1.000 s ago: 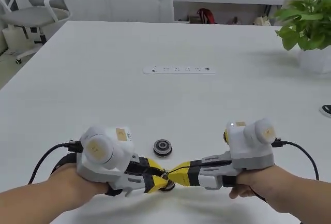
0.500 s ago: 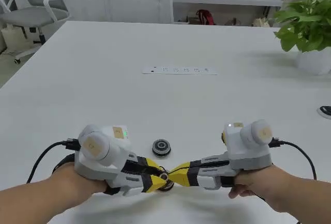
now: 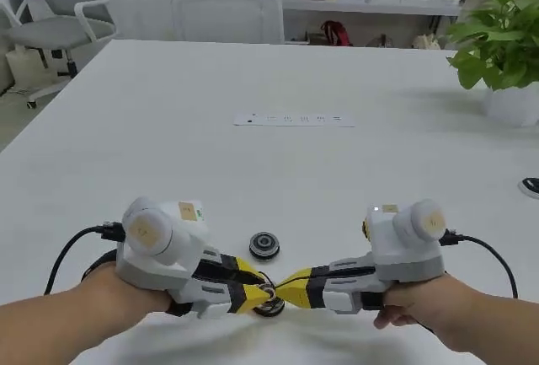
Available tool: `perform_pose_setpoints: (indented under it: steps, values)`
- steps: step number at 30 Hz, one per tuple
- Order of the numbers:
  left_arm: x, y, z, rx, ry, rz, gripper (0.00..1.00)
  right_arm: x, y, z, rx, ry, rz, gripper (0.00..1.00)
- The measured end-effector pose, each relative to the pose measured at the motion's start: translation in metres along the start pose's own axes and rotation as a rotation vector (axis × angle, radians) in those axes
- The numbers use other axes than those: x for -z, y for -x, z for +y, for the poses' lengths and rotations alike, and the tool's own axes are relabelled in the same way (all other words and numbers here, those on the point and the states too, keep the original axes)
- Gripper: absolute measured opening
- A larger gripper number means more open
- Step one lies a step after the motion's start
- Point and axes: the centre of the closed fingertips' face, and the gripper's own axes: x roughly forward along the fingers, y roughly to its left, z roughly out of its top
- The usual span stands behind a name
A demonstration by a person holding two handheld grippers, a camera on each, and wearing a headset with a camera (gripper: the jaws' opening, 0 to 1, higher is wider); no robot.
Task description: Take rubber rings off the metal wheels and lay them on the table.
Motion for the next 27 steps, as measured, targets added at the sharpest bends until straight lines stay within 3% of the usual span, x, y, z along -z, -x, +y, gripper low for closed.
perform_pose_setpoints:
  steps: [5, 9, 18, 27]
  values:
    - [-0.004, 0.008, -0.001, 0.001, -0.004, -0.012, 0.19, 0.001, 0.000, 0.000, 0.000, -0.001, 0.002, 0.00]
    - [-0.008, 0.015, 0.001, -0.004, -0.015, -0.019, 0.28, 0.001, 0.000, 0.000, -0.001, -0.003, 0.002, 0.00]
    - [-0.012, 0.027, 0.001, -0.009, -0.008, -0.044, 0.35, 0.000, 0.000, 0.000, -0.002, -0.004, 0.000, 0.00]
    - [-0.009, 0.031, -0.002, 0.003, -0.013, -0.038, 0.43, 0.000, 0.000, 0.000, -0.007, -0.004, -0.002, 0.00]
